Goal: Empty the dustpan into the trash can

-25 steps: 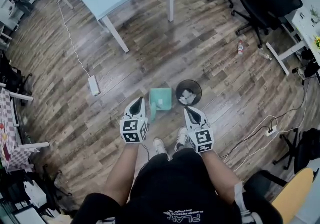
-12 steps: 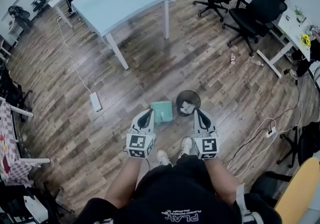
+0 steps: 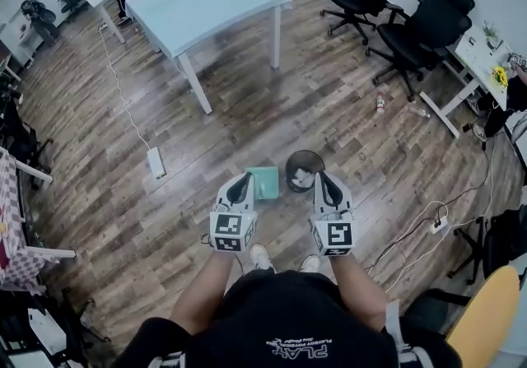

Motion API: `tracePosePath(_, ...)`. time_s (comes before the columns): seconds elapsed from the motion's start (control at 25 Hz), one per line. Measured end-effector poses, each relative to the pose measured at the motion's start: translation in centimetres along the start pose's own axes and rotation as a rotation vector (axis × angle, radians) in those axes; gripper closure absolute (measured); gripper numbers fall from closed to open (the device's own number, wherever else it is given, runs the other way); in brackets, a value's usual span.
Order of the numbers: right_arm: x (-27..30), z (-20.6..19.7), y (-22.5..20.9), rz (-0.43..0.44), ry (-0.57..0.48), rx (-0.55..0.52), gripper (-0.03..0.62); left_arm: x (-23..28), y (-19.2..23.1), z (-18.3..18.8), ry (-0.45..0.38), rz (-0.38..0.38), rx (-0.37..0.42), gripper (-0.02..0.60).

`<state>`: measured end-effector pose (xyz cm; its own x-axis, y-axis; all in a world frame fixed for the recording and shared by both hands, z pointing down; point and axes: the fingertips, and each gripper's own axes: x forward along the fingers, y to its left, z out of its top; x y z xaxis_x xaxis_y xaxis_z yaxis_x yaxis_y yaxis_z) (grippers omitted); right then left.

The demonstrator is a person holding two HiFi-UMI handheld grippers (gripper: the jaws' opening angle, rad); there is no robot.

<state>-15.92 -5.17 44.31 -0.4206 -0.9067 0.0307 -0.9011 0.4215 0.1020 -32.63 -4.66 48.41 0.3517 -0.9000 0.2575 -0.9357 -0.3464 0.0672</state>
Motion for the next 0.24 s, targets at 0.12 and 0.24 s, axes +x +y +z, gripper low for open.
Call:
tracePosePath(0.12, -0.9, 1.2, -0.3, 0.030, -0.042, -0.025, 0.571, -0.2, -1.9, 0.9, -0.019, 0.006, 0.009, 0.558)
tracePosePath(0.24, -1.8, 1.8, -1.1, 0.039, -0.061, -0.036, 0.571, -0.3, -3.9, 1.7, -0.035, 0.004, 0.011, 0.560)
